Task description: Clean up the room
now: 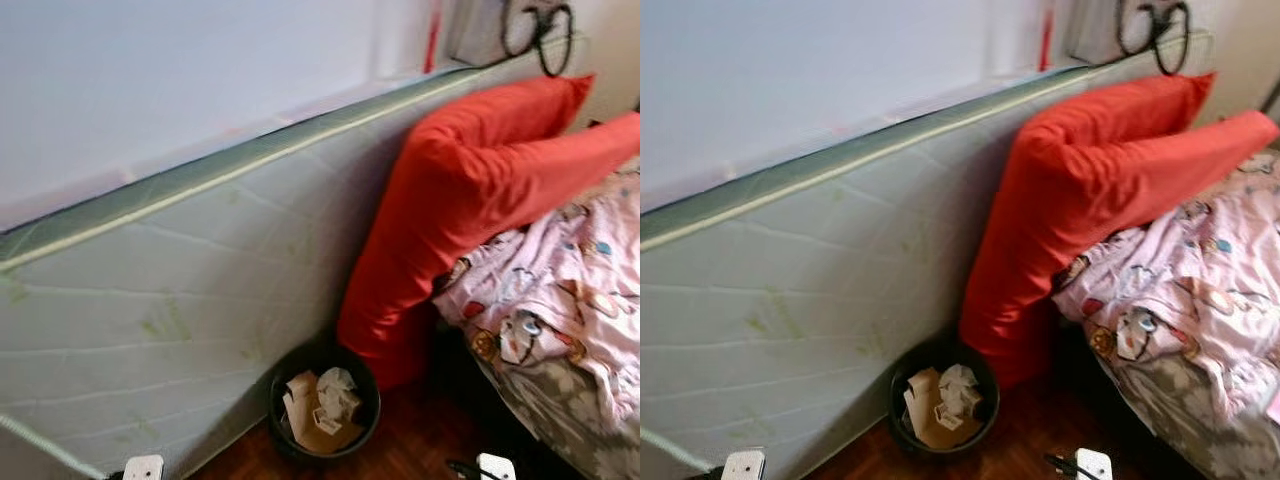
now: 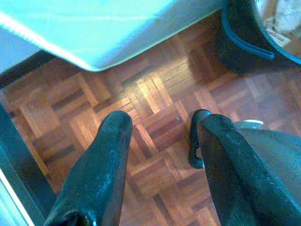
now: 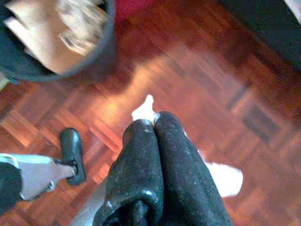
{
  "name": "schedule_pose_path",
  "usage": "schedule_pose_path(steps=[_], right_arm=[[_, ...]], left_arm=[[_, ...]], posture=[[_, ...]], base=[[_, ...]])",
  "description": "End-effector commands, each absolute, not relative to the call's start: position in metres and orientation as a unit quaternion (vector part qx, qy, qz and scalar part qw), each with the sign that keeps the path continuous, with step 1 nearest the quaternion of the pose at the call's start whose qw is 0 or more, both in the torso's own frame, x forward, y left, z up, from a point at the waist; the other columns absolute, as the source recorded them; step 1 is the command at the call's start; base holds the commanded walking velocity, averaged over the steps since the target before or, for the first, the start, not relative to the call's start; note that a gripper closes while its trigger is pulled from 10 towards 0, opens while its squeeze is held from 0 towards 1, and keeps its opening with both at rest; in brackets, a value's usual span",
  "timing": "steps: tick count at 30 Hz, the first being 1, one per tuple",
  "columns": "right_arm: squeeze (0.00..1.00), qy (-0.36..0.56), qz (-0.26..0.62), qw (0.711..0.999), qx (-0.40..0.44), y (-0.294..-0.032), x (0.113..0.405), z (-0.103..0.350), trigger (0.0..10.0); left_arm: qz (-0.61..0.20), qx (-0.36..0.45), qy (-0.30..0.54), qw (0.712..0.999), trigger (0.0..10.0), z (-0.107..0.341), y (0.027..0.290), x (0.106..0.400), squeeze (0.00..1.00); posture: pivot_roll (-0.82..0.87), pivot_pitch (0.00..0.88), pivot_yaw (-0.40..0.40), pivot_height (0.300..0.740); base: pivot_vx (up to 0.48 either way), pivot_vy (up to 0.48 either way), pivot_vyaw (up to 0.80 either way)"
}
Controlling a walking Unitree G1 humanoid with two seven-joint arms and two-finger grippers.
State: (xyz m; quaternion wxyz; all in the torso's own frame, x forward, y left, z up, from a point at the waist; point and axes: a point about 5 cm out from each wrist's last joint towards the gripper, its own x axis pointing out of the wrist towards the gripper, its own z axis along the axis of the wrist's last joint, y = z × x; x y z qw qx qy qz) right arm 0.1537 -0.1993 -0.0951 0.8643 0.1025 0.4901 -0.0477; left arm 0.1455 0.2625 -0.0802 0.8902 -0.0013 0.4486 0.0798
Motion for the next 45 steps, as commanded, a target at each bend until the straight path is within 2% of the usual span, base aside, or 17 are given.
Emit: schedule_pose_path(steps=[1,24,30,38,41,44,45], right_arm=[[0.00,0.487,-0.050,0.866,0.098,-0.204,0.155,-0.094,10.0],[0.00,0.483,-0.046,0.870,0.093,-0.204,0.159,-0.092,10.0],[0.00,0.472,-0.062,0.872,0.111,-0.204,0.161,-0.091,10.0],[0.00,0.431,-0.062,0.893,0.115,-0.206,0.168,-0.086,10.0],[0.00,0.376,-0.069,0.916,0.121,-0.209,0.175,-0.079,10.0],[0.00,0.371,-0.069,0.918,0.122,-0.210,0.176,-0.078,10.0],[0.00,0.329,-0.059,0.935,0.121,-0.205,0.206,-0.063,10.0]], left_arm=[[0.086,-0.013,0.458,0.885,10.0,-0.083,0.261,0.140,0.00],[0.095,-0.025,0.452,0.887,10.0,-0.082,0.261,0.143,0.00],[0.096,-0.030,0.445,0.890,10.0,-0.082,0.260,0.145,0.00],[0.117,-0.047,0.415,0.901,10.0,-0.079,0.260,0.149,0.00],[0.121,-0.051,0.374,0.918,10.0,-0.074,0.260,0.154,0.00],[0.120,-0.051,0.370,0.920,10.0,-0.073,0.260,0.154,0.00],[0.107,-0.043,0.313,0.943,10.0,-0.057,0.251,0.191,0.00]], posture=[[0.07,0.019,-0.020,0.740],[0.07,0.032,-0.032,0.740],[0.07,0.024,-0.034,0.740],[0.08,0.027,-0.038,0.740],[0.08,0.019,-0.045,0.740],[0.09,0.021,-0.044,0.740],[0.09,0.017,-0.041,0.740]], base=[[0.000,0.000,0.80],[0.000,0.000,0.72],[0.000,0.000,0.00],[0.000,0.000,0.00],[0.000,0.000,0.00],[0.000,0.000,0.00],[0.000,0.000,0.00]])
